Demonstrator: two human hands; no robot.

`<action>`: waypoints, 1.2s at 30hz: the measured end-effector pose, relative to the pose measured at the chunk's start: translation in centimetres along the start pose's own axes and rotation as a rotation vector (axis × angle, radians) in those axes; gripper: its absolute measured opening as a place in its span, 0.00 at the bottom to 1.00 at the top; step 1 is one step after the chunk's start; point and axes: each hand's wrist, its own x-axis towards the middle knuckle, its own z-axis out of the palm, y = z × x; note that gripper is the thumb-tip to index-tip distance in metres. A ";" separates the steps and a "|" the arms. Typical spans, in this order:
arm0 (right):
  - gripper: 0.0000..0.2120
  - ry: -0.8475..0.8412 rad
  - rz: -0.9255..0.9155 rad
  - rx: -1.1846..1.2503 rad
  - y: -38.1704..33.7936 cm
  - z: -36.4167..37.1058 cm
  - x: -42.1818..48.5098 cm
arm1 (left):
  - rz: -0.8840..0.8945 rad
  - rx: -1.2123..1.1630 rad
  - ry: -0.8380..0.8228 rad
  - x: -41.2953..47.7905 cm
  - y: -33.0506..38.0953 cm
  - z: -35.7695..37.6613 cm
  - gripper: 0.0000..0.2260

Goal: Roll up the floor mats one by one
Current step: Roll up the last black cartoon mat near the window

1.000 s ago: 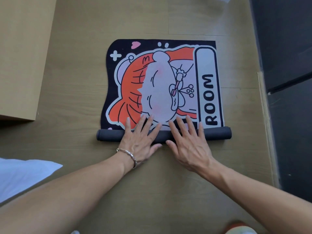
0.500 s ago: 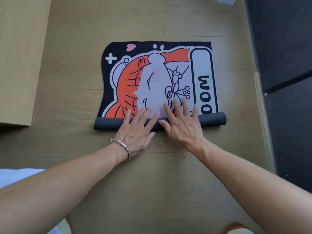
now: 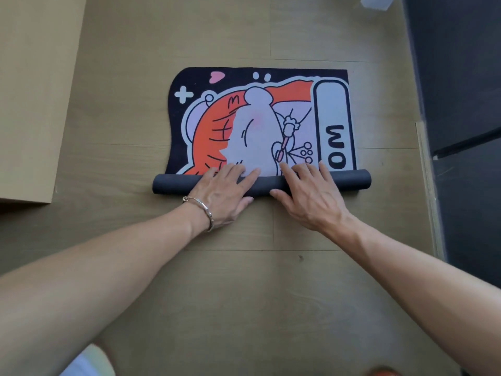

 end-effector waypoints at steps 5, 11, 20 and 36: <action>0.31 -0.052 -0.071 -0.088 0.4 -0.5 -0.3 | 0.008 0.076 -0.005 -0.7 -0.2 -0.2 0.26; 0.24 0.061 -0.060 -0.073 0.8 -1.9 0.0 | -0.030 0.155 0.113 -0.2 -0.8 -1.8 0.26; 0.25 -0.116 -0.099 -0.104 -0.7 0.4 -5.3 | 0.039 0.018 -0.111 -4.5 3.7 0.7 0.26; 0.31 -0.030 -0.101 0.021 -4.5 3.5 -10.4 | 0.134 -0.028 0.030 -7.5 3.9 3.3 0.25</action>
